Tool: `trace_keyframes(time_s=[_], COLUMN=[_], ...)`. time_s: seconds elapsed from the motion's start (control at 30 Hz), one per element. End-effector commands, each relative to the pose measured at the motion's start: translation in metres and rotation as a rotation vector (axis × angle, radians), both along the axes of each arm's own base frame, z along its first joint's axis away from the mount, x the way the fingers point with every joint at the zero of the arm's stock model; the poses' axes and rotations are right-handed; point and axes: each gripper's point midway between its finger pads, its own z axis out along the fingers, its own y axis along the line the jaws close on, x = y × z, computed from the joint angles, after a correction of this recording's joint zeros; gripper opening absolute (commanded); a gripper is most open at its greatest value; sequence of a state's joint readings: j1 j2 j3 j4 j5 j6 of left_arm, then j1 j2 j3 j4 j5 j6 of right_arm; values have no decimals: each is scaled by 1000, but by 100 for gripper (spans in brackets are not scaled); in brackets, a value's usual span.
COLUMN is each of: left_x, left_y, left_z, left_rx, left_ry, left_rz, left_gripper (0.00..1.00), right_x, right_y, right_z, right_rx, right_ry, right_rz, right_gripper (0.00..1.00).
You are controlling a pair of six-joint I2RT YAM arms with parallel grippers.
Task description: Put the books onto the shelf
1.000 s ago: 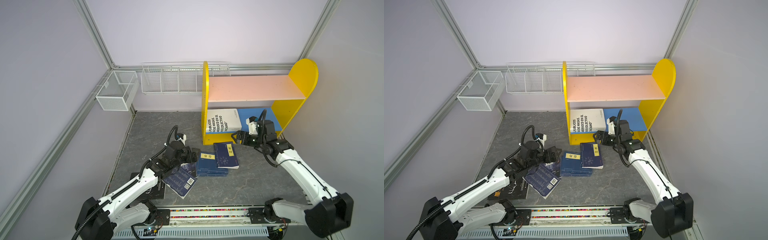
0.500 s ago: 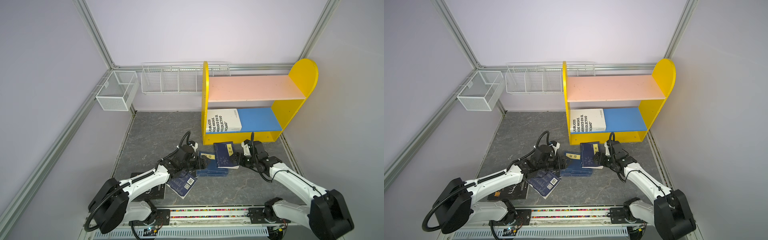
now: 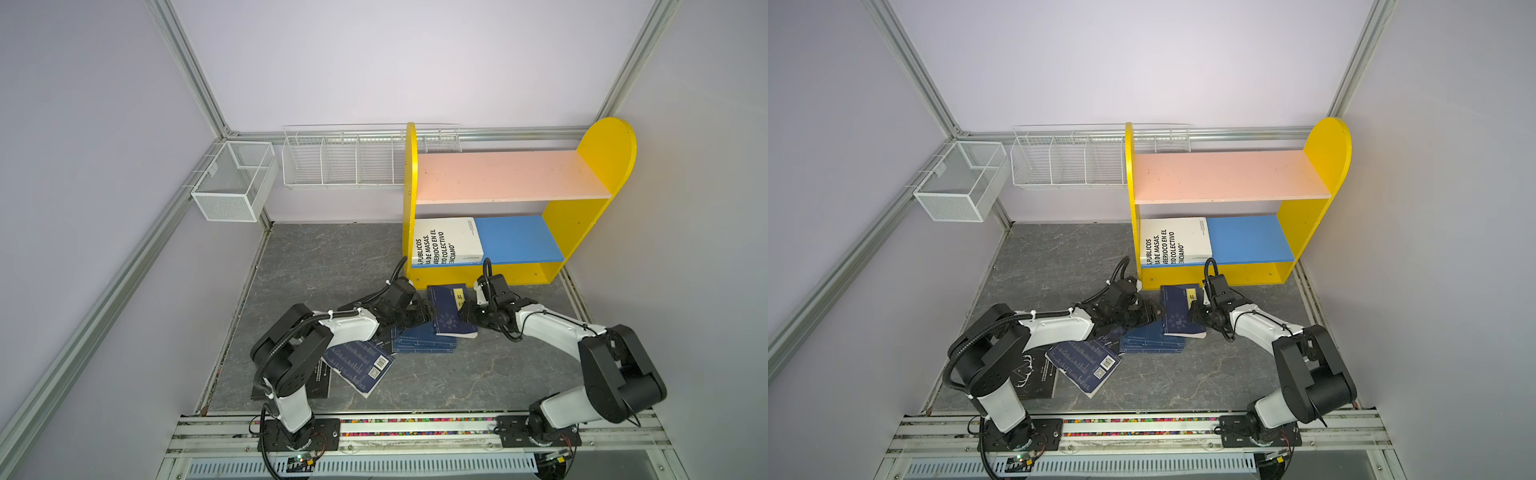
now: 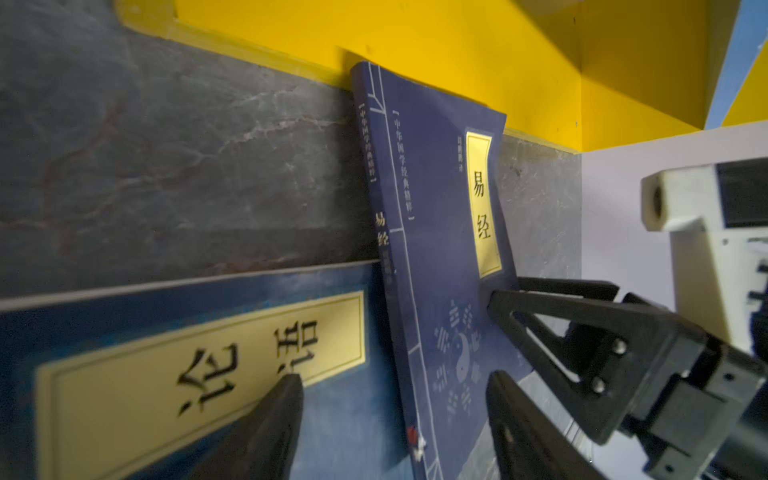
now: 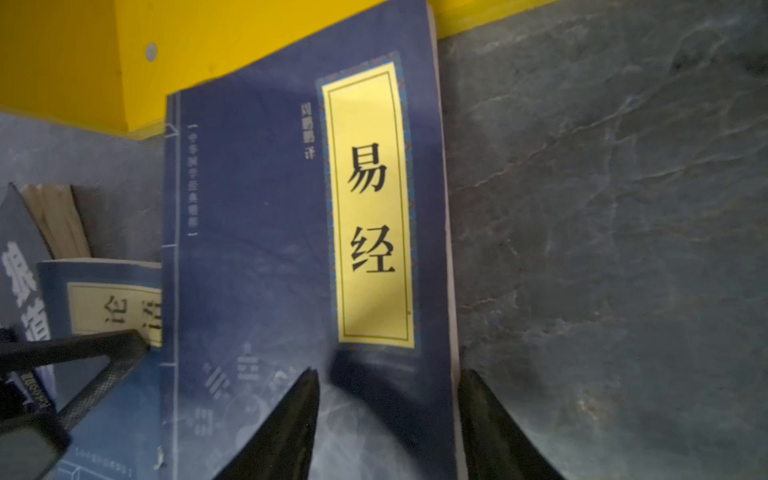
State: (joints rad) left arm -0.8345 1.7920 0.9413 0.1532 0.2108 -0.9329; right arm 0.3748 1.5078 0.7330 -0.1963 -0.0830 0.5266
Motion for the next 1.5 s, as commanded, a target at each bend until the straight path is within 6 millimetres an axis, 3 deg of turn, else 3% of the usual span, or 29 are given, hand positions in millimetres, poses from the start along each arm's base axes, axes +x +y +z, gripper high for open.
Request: trace_keyframes(time_s=[0.0,0.2,0.4,0.6,0.73,0.87,1.0,1.1,1.3,1.47], left_x=[6,10,15,17,9,-14,-43,-59,-75,-75], left_y=[-13,-37,-50,-59,-51,-34,8,42,107,151], left_z=[-5,-6,5,20,49,93,140,184,308,411], left_rx=[-23,-116,-163,-194,-209,-177,-50,-22,-137,-266], left_ry=[31,53,41,28,-43,-164,-302,-410,-697,-919], left_rz=[14,-30,-51,-80,-104,-197,-276,-259,-89,129], left_gripper=[69,53,35,6,0,0,0,0,0,0], right_x=[2,-3,-3,0,2,1,-13,-29,-56,-71], right_y=[-2,7,9,7,8,4,-9,-9,23,45], right_z=[-15,-41,-38,-16,26,98,175,217,291,344], right_rx=[-17,-6,1,3,40,81,134,214,543,746], right_ry=[14,70,52,6,-85,-239,-418,-518,-647,-769], right_rz=[-7,28,29,21,17,6,-21,-4,116,190], right_gripper=[52,46,46,49,61,81,100,89,89,89])
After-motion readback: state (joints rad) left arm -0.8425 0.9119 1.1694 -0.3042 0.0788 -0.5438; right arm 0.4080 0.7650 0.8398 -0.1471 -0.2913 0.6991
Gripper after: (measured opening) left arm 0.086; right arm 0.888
